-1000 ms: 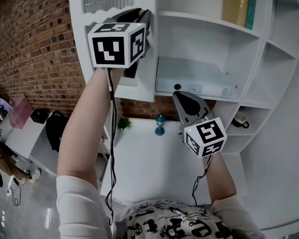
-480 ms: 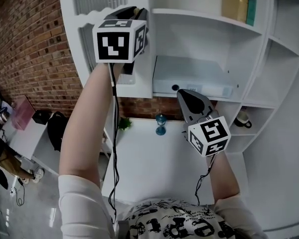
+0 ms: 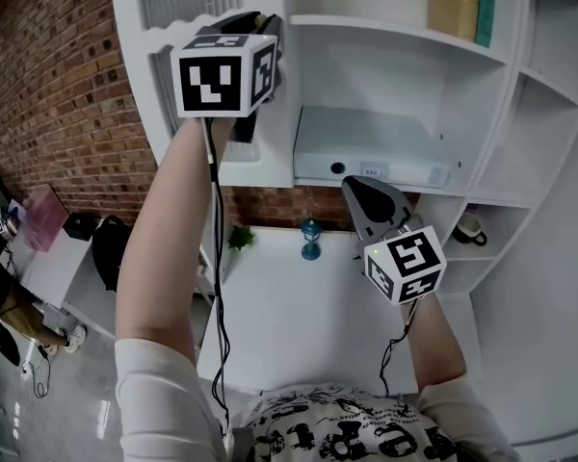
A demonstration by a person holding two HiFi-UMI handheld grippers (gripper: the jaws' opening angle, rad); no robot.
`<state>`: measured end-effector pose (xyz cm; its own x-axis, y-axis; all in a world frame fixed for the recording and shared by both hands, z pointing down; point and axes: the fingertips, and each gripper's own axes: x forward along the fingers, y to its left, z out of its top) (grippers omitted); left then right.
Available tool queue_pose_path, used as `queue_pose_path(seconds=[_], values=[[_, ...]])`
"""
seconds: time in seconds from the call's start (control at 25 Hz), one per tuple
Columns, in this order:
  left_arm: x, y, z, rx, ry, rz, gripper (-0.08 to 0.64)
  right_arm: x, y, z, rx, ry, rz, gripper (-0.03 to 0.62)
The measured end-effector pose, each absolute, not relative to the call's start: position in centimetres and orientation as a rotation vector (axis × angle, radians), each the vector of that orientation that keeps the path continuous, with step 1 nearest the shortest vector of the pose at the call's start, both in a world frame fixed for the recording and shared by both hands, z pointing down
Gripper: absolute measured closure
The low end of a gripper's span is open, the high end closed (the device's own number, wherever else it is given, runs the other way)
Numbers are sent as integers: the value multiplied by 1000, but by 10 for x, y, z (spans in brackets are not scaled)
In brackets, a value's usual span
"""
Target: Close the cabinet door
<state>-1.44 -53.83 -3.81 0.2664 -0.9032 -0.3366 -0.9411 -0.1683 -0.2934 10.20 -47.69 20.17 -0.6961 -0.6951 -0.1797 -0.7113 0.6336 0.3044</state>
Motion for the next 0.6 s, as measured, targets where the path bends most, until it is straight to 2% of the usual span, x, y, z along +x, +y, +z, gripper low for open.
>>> queue_pose_path(seconds=[0.36,0.6], values=[[-20,-517,-22,-2111,1669,144,456,99,-455,216,-1235,2804,548,578],[-25,-499,-5,-2140,1627,162,535,91,-447,216,-1263,2791,514,578]])
